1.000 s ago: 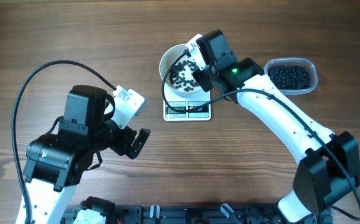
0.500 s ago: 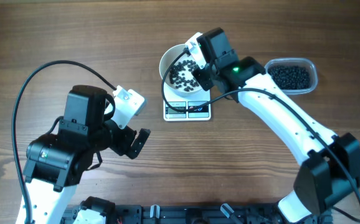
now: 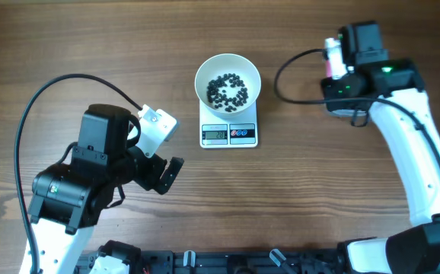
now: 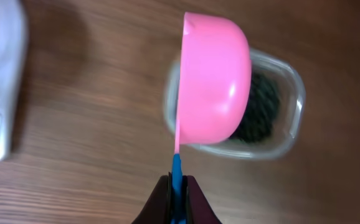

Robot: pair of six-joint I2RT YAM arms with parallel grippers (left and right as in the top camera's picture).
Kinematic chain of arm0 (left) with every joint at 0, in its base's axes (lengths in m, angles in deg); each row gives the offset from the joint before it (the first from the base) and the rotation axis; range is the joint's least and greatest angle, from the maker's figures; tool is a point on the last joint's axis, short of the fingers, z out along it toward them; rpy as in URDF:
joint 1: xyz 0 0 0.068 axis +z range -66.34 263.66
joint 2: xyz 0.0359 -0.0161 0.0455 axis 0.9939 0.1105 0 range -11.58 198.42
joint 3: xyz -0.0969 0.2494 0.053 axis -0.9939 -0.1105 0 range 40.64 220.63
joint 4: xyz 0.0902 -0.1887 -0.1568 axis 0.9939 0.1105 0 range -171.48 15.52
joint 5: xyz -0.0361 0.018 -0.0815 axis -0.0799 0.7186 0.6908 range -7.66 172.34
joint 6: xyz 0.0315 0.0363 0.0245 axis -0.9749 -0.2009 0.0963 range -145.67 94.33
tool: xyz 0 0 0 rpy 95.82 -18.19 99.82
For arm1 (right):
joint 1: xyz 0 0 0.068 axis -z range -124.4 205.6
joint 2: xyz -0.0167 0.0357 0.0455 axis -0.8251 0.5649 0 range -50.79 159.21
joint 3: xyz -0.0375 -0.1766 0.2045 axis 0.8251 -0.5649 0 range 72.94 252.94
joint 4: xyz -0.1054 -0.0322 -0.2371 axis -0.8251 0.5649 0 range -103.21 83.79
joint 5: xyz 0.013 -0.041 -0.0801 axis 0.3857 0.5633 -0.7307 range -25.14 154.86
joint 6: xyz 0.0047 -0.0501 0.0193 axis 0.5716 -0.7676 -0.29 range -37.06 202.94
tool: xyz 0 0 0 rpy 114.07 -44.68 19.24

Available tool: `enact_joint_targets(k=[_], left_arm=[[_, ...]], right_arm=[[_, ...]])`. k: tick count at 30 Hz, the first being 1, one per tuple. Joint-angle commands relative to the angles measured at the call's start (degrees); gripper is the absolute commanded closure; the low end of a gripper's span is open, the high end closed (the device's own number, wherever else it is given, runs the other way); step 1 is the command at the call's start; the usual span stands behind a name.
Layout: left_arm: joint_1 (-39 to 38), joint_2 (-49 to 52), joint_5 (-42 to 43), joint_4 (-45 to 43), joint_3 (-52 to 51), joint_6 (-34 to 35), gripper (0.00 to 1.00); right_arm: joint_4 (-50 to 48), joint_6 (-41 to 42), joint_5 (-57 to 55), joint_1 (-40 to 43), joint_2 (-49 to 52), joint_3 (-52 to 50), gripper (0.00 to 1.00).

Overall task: Scoop item into bowl and weigh 150g on scale
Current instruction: 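Move the empty scoop right back to the bean tub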

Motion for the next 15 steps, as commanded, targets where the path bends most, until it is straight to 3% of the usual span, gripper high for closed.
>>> enact_joint_targets(k=[1, 8, 15], left_arm=[[0.39, 0.26, 1.11, -0.15, 1.31, -1.18, 0.0], [0.39, 0.26, 1.11, -0.15, 1.31, -1.18, 0.0], [0.39, 0.26, 1.11, -0.15, 1.31, -1.16, 0.0]], right_arm=[[1.07, 1.86, -1.81, 3.74, -0.92, 0.28, 0.96], [-1.57, 3.65, -3.04, 7.58, -0.7, -5.01, 0.96], [-11.3, 4.09, 0.04, 7.58, 0.17, -14.1, 0.96]])
